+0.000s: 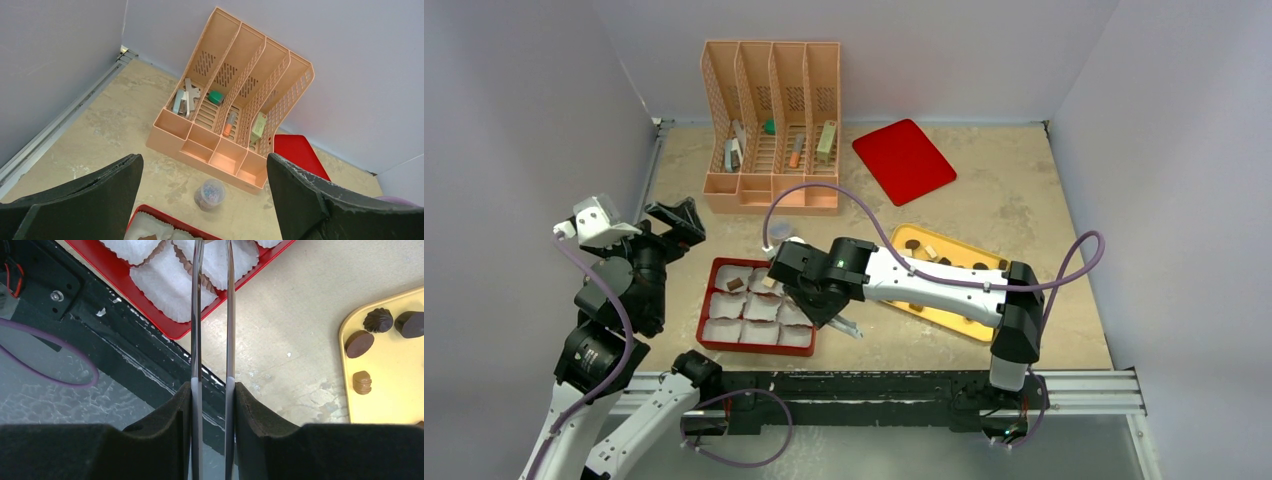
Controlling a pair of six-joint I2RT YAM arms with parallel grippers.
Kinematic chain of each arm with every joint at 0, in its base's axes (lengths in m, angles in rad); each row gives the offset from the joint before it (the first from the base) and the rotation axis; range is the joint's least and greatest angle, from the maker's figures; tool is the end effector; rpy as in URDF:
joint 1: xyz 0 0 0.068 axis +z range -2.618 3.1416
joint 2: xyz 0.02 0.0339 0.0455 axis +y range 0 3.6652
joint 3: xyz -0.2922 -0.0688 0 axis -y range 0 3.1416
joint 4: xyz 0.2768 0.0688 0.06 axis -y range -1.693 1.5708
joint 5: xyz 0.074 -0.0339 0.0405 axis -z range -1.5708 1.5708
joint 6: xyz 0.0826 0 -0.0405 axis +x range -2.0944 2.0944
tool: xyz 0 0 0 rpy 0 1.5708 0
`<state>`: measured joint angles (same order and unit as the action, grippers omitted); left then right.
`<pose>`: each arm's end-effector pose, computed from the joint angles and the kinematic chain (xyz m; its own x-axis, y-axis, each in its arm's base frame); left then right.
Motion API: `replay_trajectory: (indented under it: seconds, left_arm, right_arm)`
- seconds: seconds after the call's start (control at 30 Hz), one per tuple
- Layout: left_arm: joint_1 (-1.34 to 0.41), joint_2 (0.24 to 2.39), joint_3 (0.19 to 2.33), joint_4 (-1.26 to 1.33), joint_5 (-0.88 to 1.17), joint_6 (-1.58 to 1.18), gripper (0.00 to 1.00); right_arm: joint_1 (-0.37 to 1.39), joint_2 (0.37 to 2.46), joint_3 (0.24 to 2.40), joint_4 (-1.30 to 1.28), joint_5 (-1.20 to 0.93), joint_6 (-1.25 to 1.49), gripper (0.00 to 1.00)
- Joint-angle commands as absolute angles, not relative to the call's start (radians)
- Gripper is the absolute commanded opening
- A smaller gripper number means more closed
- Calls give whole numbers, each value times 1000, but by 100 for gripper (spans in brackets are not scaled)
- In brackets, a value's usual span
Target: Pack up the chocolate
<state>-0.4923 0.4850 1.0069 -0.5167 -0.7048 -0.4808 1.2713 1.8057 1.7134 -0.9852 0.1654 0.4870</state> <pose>0.1209 -0.0041 0.4404 0.1016 -0.4543 -0.8851 -0.1849 0.8655 -0.4655 0.1436 0.4191 0.2950 -0.6599 -0.5727 -0.4863 -0.6909 0.7168 0.0934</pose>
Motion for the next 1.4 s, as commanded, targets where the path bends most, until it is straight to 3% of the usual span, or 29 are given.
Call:
replay_trajectory:
  seconds: [0.0, 0.7, 1.2, 1.37]
  left_arm:
    - [-495, 482, 1008, -483, -719, -447, 93]
    - [-495, 489, 1005, -499, -704, -461, 93]
    - [-495, 513, 999, -518, -689, -456, 93]
    - [-495, 530, 965, -487, -677, -445, 93]
  right_arm:
    - [1280, 1798, 1738, -1022, 184, 507, 27]
    - [1290, 1884, 1848, -1120, 255, 505, 41]
    - [1290, 1705, 1799, -1075, 289, 560, 40]
    - [1289, 1649, 1797, -1110, 389, 614, 39]
